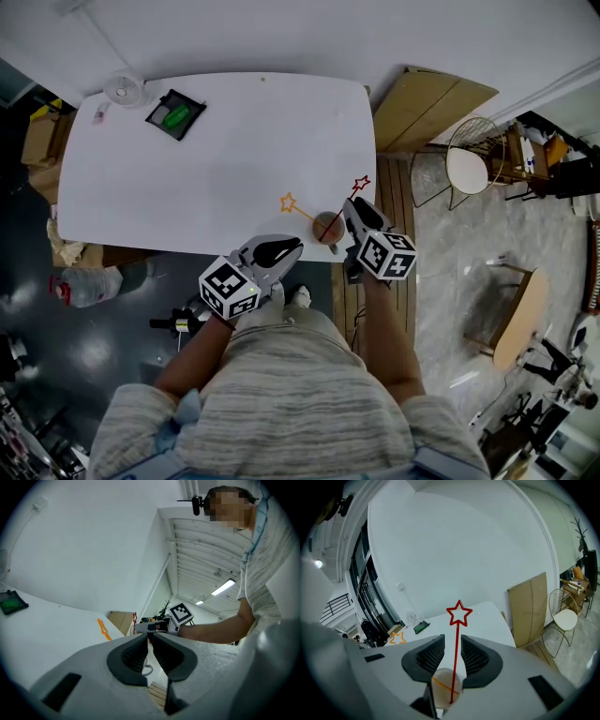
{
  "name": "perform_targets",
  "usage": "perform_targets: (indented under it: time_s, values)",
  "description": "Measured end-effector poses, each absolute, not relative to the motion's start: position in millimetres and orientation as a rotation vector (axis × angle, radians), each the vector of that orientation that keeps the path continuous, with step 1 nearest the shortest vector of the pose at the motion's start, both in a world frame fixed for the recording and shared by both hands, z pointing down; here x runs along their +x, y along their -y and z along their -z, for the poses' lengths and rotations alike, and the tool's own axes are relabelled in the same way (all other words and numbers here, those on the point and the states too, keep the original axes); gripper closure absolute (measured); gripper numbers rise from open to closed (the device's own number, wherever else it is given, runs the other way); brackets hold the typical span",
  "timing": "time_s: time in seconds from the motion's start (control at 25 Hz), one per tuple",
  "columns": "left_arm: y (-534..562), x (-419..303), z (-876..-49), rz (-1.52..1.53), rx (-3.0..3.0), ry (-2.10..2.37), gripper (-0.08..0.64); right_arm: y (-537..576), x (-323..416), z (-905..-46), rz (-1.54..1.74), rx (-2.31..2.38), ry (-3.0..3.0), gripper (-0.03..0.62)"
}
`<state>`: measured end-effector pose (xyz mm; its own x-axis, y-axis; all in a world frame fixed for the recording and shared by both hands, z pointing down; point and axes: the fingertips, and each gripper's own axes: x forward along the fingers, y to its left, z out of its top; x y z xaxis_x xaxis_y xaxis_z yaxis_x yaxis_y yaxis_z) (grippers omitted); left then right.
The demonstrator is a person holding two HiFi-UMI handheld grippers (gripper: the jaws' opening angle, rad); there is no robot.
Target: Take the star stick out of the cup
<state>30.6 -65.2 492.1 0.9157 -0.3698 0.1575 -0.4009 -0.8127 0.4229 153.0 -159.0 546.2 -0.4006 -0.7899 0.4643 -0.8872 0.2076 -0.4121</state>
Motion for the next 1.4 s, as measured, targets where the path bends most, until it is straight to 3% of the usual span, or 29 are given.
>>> perform_targets:
  time_s: [0.96, 1.4]
  values:
    - [63, 24, -499, -0.12, 2.607, 0.538, 0.517, 177, 154, -564, -0.947, 1.67, 2.277, 0.525]
    - [61, 24, -499, -0.13, 2.606, 0.539, 0.517, 177, 151, -560, -0.951, 1.675, 2.303, 0.572]
